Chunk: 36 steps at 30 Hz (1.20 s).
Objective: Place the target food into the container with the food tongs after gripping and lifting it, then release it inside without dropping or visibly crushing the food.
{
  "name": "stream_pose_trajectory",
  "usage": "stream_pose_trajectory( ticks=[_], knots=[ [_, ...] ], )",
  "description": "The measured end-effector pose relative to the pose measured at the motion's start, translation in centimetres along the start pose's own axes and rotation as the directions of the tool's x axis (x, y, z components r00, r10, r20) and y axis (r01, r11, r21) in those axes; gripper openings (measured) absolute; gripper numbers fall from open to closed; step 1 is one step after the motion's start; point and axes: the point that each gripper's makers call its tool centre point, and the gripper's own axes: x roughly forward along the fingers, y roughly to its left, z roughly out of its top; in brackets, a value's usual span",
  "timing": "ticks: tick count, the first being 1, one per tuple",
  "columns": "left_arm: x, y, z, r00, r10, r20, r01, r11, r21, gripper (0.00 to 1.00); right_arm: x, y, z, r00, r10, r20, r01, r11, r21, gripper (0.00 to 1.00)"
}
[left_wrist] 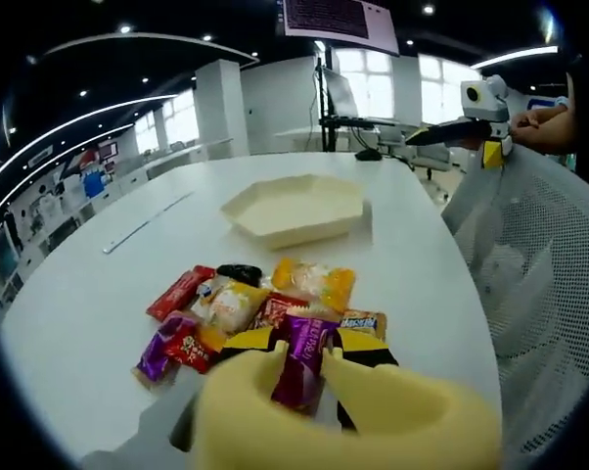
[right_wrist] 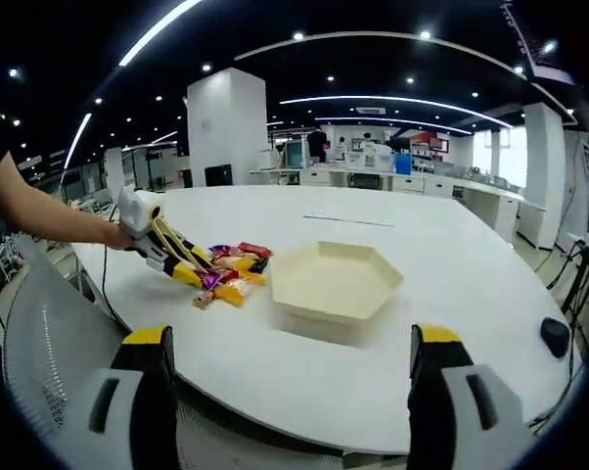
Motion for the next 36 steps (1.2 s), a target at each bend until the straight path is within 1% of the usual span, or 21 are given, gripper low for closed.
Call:
stream_pose_trajectory(
  ticks=[4, 8, 11, 13, 15, 18, 20, 22, 23, 28, 33, 36],
  knots=[
    [0.1, 0.0, 0.1, 1.000, 0.011, 0.003, -0.011, 1.000, -0.004, 0.18, 0.0, -0.1, 0.0, 1.000, 0.000, 0.006, 0.000, 1.000, 0.003, 1.00],
    [0.3, -0.1, 0.3, 1.000, 0.017, 0.008, -0.016, 1.000, -0.017, 0.19, -0.2, -0.3, -0.2, 1.000, -0.003, 0.012, 0.003, 0.999, 0.040, 1.00],
    [0.3, -0.1, 0.4, 1.000, 0.022, 0.009, -0.022, 0.999, -0.029, 0.19, -0.2, -0.4, -0.1, 1.000, -0.009, 0.017, 0.008, 0.999, 0.049, 1.00],
    [0.2, -0.2, 0.4, 1.000, 0.026, 0.011, -0.026, 0.999, -0.038, 0.19, -0.2, -0.5, -0.2, 1.000, -0.014, 0.010, 0.014, 0.999, 0.044, 1.00],
    [0.0, -0.2, 0.4, 0.999, 0.031, 0.011, -0.031, 0.999, -0.040, 0.19, -0.4, -0.9, 0.0, 0.999, -0.025, 0.030, 0.024, 0.998, 0.055, 1.00],
    [-0.4, -0.3, 0.5, 0.999, 0.038, 0.012, -0.037, 0.998, -0.046, 0.19, -0.4, -1.2, -0.1, 0.999, -0.028, 0.029, 0.026, 0.997, 0.071, 1.00],
    [-0.6, -0.3, 0.7, 0.999, 0.045, 0.016, -0.045, 0.998, -0.049, 0.19, -0.3, -1.0, 0.0, 0.999, -0.020, 0.030, 0.018, 0.998, 0.065, 1.00],
    [-0.8, -0.2, 1.0, 0.998, 0.053, 0.025, -0.051, 0.997, -0.052, 0.19, -0.3, -0.8, 0.1, 1.000, -0.014, 0.027, 0.013, 1.000, 0.027, 1.00],
    [-0.9, -0.2, 1.2, 0.998, 0.053, 0.029, -0.051, 0.997, -0.054, 0.19, -0.3, -0.8, 0.1, 1.000, -0.013, 0.026, 0.012, 1.000, 0.023, 1.00],
    [-1.0, -0.3, 1.6, 0.997, 0.060, 0.038, -0.058, 0.997, -0.055, 0.19, -0.3, -0.8, -0.1, 1.000, -0.010, 0.027, 0.009, 0.999, 0.049, 1.00],
    [-1.2, -0.4, 1.9, 0.997, 0.063, 0.041, -0.061, 0.996, -0.057, 0.19, -0.3, -0.8, -0.1, 1.000, -0.008, 0.023, 0.007, 0.999, 0.039, 1.00],
    [-1.3, -0.5, 2.4, 0.997, 0.069, 0.044, -0.066, 0.996, -0.057, 0.19, -0.2, -0.6, -0.1, 1.000, -0.002, 0.019, 0.001, 0.999, 0.033, 1.00]
  ],
)
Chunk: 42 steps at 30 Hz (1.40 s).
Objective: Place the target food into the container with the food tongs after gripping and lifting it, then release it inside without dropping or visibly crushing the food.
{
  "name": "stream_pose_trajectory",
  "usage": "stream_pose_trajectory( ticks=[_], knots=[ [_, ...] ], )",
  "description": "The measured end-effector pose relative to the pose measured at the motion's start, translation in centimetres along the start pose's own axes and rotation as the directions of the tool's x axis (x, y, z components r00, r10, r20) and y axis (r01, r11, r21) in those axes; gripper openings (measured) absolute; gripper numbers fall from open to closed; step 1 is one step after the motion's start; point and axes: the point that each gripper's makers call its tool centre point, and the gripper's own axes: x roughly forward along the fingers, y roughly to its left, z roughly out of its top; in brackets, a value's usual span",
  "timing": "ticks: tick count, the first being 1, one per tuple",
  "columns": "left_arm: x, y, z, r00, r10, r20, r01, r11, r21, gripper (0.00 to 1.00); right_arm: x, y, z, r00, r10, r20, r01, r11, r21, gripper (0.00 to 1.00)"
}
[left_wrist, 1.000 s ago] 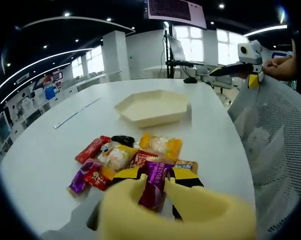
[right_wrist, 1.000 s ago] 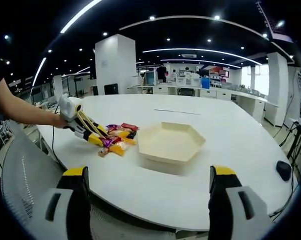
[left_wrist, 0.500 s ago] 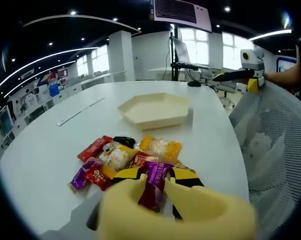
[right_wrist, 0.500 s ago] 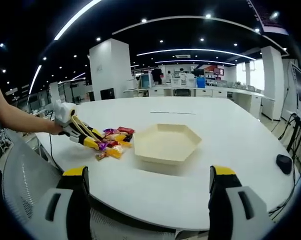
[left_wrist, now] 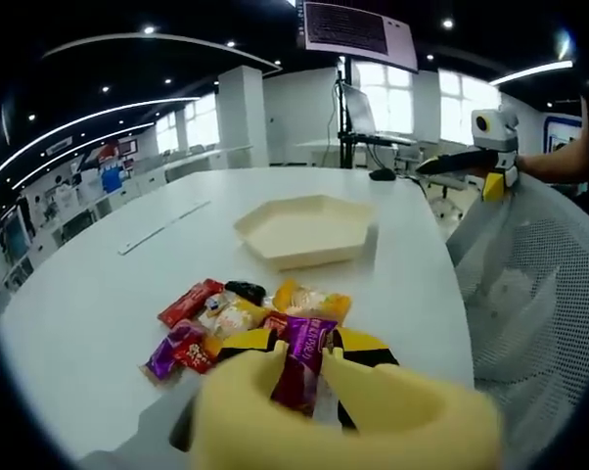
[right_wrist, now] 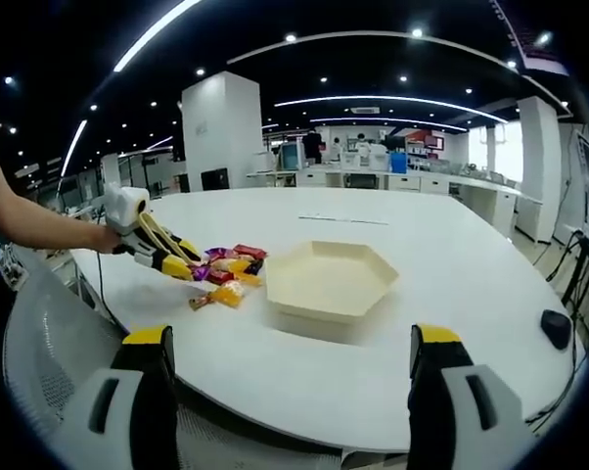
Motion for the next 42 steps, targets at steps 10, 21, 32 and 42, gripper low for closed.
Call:
stream_pose_trajectory(
  ticks=[10, 21, 32, 42],
  knots=[
    [0.1, 0.2, 2.8, 1.000, 0.010, 0.012, -0.010, 0.999, 0.031, 0.19, 0.0, 0.1, 0.1, 1.000, 0.008, 0.015, -0.008, 1.000, 0.020, 0.99],
    [1.6, 0.3, 7.3, 1.000, -0.004, 0.022, 0.002, 0.997, 0.080, 0.19, -0.1, 0.1, 0.3, 0.999, 0.011, 0.040, -0.013, 0.999, 0.047, 0.99],
    [3.5, 0.4, 8.8, 1.000, -0.021, 0.015, 0.019, 0.996, 0.084, 0.19, -0.2, 0.0, 0.4, 0.999, 0.004, 0.046, -0.006, 0.998, 0.055, 0.99],
    [4.8, 0.3, 10.3, 0.999, -0.039, 0.002, 0.039, 0.995, 0.095, 0.19, -0.2, 0.1, 0.4, 0.999, 0.006, 0.045, -0.008, 0.999, 0.046, 0.99]
  ],
)
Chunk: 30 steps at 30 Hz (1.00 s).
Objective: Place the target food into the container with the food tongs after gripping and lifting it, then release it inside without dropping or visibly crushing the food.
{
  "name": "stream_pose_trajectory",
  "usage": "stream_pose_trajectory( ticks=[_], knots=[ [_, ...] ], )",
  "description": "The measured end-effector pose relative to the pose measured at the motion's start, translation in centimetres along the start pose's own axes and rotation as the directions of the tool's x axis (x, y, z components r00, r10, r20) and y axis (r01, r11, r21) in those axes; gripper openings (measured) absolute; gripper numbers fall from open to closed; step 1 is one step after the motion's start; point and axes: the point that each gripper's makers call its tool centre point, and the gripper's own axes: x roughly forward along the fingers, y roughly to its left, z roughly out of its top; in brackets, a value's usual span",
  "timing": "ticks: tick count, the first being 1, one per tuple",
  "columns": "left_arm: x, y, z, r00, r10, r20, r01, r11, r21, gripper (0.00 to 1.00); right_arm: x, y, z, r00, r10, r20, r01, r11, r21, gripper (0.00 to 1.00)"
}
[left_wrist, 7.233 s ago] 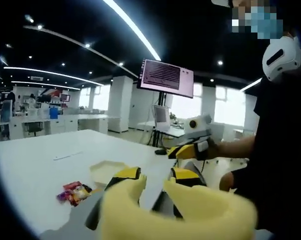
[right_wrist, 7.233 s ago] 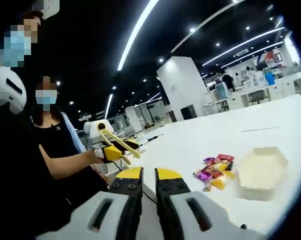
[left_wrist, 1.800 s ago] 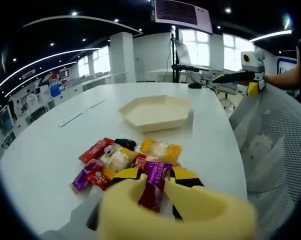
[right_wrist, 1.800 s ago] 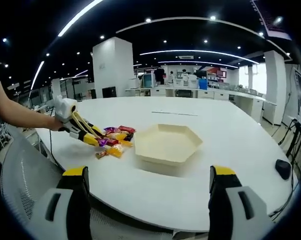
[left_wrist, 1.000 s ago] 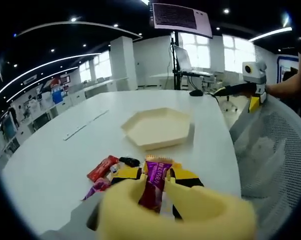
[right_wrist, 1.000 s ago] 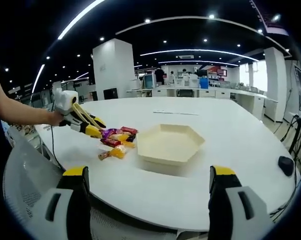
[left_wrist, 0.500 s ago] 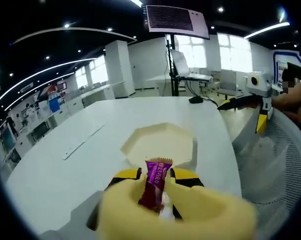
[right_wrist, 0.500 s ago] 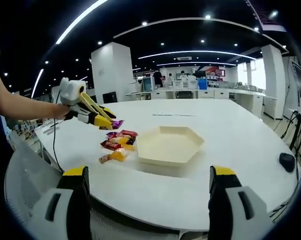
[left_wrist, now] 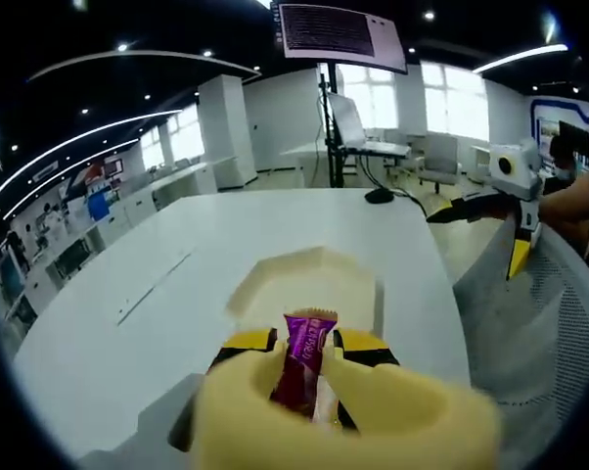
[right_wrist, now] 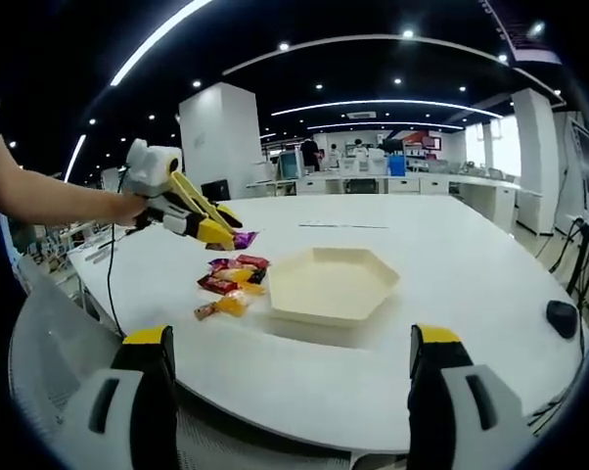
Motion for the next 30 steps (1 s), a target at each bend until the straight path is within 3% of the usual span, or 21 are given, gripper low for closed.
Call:
stream_pose_trajectory(
  ticks=[30],
  knots=[
    [6.0, -0.9, 3.4, 0.997, -0.066, -0.031, 0.068, 0.997, 0.044, 0.19, 0.1, 0.1, -0.4, 1.000, 0.010, -0.005, -0.010, 0.999, 0.035, 1.00]
  ],
)
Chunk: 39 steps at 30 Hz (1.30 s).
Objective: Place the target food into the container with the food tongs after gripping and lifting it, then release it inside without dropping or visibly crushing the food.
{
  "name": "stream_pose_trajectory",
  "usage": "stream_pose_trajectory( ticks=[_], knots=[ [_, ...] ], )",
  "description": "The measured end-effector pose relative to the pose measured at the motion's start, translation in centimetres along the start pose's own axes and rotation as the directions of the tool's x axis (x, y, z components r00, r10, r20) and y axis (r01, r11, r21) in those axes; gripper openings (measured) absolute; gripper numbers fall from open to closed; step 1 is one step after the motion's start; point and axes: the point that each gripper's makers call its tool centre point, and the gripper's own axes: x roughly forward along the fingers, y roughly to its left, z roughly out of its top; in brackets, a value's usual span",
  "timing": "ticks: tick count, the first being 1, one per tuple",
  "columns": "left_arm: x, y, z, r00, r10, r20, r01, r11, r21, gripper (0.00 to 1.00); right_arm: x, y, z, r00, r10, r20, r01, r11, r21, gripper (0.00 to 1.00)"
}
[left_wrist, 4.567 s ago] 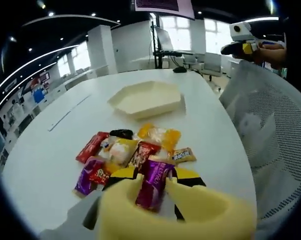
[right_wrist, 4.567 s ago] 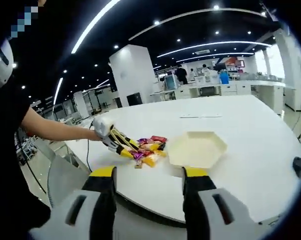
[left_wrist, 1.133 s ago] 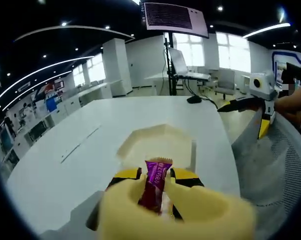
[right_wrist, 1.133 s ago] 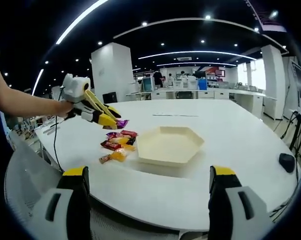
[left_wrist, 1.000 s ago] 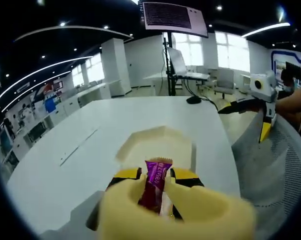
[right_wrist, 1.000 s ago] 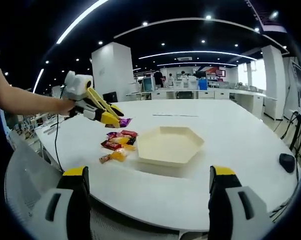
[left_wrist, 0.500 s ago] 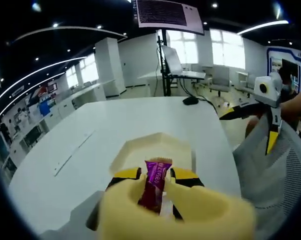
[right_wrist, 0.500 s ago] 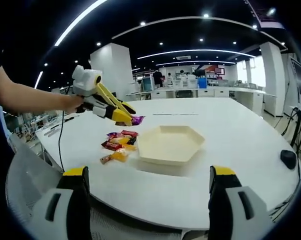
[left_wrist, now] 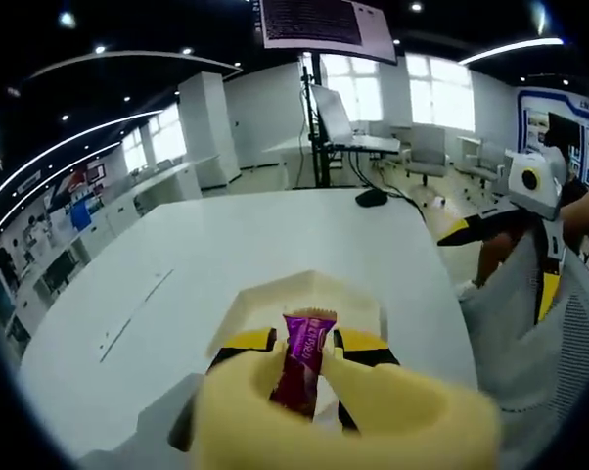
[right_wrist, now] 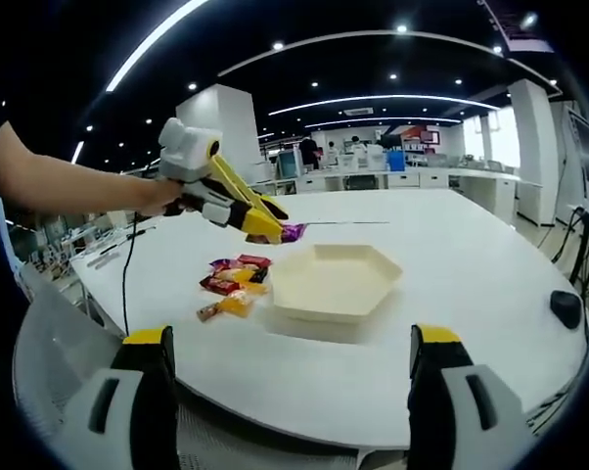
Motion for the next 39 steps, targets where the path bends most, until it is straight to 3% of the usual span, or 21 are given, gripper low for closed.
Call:
stream_pose_trajectory(
  ticks=[19, 22, 39],
  knots=[
    [1.3, 0.1, 1.1, 1.000, -0.007, 0.002, 0.007, 1.000, 0.022, 0.20, 0.0, 0.0, 0.0, 1.000, 0.001, 0.005, -0.001, 1.000, 0.014, 1.00],
    [1.3, -0.2, 1.5, 0.999, -0.018, 0.037, 0.020, 0.999, -0.042, 0.23, 0.0, 0.0, 0.0, 1.000, 0.000, 0.005, -0.001, 1.000, 0.015, 1.00],
    [0.9, 0.5, 0.8, 1.000, 0.013, 0.022, -0.013, 0.999, -0.032, 0.22, 0.0, 0.1, 0.0, 1.000, 0.003, 0.001, -0.004, 1.000, 0.020, 1.00]
  ],
)
